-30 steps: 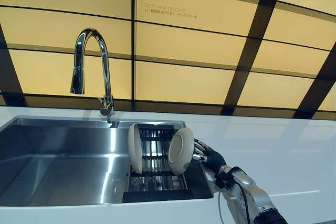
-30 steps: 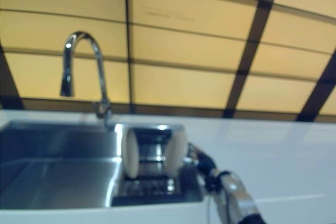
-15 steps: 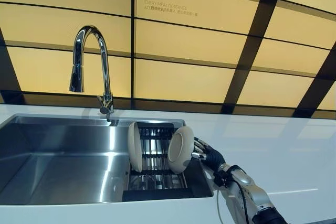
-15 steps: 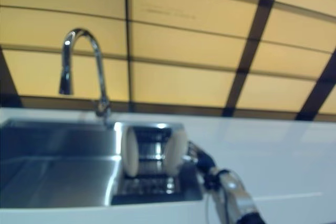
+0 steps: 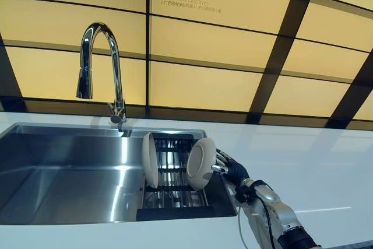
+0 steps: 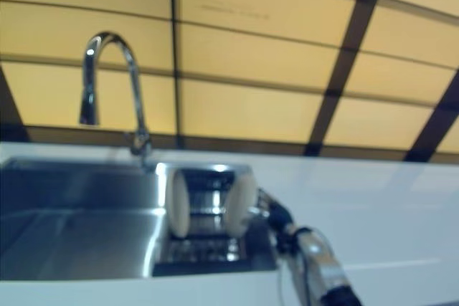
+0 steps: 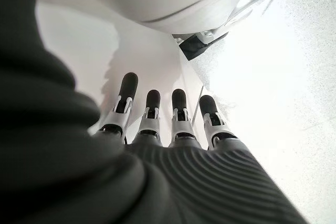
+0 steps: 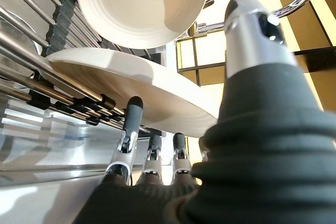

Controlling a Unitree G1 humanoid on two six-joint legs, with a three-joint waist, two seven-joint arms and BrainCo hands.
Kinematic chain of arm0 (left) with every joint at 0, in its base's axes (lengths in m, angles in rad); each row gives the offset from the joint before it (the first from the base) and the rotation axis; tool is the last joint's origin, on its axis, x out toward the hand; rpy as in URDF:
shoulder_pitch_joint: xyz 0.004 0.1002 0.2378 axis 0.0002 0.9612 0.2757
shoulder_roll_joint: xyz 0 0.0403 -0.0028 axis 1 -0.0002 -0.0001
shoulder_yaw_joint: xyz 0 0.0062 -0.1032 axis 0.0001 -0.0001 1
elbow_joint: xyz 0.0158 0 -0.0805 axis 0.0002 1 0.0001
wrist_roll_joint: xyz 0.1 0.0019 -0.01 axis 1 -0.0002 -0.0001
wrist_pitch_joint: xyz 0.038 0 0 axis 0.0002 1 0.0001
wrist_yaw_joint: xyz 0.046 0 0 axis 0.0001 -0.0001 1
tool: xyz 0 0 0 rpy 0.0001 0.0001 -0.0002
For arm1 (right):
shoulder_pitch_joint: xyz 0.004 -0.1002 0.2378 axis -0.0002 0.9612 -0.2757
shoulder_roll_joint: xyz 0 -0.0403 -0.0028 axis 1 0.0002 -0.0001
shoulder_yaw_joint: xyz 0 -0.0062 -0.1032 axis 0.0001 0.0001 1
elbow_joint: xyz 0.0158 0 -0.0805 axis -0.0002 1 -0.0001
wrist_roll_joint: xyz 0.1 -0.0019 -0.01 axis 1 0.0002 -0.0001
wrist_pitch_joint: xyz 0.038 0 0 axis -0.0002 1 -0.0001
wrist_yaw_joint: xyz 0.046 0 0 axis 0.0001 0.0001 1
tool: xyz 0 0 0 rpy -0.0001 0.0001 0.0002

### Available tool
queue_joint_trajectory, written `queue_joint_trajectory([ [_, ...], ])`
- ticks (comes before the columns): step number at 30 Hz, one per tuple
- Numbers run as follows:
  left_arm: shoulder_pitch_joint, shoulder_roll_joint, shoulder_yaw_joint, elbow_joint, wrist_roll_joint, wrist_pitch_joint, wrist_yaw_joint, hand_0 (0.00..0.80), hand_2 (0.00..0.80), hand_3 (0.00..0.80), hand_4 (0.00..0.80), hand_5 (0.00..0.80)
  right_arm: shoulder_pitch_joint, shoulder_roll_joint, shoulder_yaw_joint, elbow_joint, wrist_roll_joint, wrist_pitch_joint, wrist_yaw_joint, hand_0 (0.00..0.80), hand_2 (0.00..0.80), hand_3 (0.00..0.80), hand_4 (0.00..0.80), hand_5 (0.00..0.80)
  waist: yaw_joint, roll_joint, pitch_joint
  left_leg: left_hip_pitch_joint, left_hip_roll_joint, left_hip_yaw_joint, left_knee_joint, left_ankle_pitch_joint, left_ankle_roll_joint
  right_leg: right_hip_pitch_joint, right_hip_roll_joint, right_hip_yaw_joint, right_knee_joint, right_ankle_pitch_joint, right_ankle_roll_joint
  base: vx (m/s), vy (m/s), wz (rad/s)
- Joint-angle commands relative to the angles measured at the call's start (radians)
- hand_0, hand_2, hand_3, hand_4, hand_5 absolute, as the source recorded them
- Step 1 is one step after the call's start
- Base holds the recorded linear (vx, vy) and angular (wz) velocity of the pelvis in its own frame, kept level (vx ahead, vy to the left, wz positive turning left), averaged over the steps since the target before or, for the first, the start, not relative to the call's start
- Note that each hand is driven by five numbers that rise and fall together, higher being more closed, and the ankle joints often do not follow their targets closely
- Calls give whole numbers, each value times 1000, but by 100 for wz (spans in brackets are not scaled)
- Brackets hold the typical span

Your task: Take plates into dishwasher

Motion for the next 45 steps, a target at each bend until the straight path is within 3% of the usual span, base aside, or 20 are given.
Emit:
queue_joint_trajectory([
  [1, -87, -33, -39, -27, 19, 1, -5, 0, 0, 0, 0, 0, 102, 61, 157, 238, -46, 160, -33, 0, 0, 0, 0, 0, 78, 25, 97, 57, -88, 5, 39, -137, 85, -74, -33, -18, 83, 46, 93, 0, 0, 0],
  [32, -95, -31, -37, -36, 10, 17, 4, 0, 0, 0, 0, 0, 73, 82, 161, 254, -41, 170, -96, 0, 0, 0, 0, 0, 91, 16, 119, 35, -89, 1, 66, -138, 91, -90, -41, -23, 98, 55, 96, 0, -2, 1],
  [33, -94, -31, -36, -35, 10, 16, 5, 0, 0, 0, 0, 0, 76, 81, 159, 254, -41, 167, -94, 119, 119, 119, 119, 119, 90, 16, 118, 37, -88, 0, 64, -138, 91, -89, -40, -23, 97, 55, 96, 0, 0, 0],
  [34, -93, -31, -35, -35, 10, 15, 6, 0, 0, 0, 0, 0, 78, 82, 158, 252, -40, 166, -97, 389, 389, 389, 389, 389, 91, 15, 118, 37, -88, 0, 64, -138, 91, -89, -40, -23, 97, 55, 96, 0, 0, 0],
  [36, -93, -30, -34, -37, 12, 16, 6, 0, 0, 0, 0, 0, 80, 82, 158, 250, -38, 158, -103, 637, 637, 637, 637, 637, 91, 14, 119, 37, -88, -1, 65, -138, 91, -88, -40, -23, 96, 55, 96, 0, 0, 0],
  [37, -92, -30, -35, -38, 10, 16, 8, 0, 0, 0, 0, 0, 80, 82, 157, 247, -36, 157, -106, 800, 800, 800, 800, 800, 90, 14, 119, 37, -88, -2, 65, -138, 90, -88, -40, -23, 97, 55, 95, 0, 0, 0],
  [45, -90, -34, -36, -33, 6, 12, 11, 0, 0, 0, 0, 0, 83, 81, 150, 239, -43, 133, -126, 800, 800, 800, 800, 800, 88, 14, 113, 41, -88, -1, 64, -139, 89, -83, -40, -23, 94, 54, 94, 0, 0, 0],
])
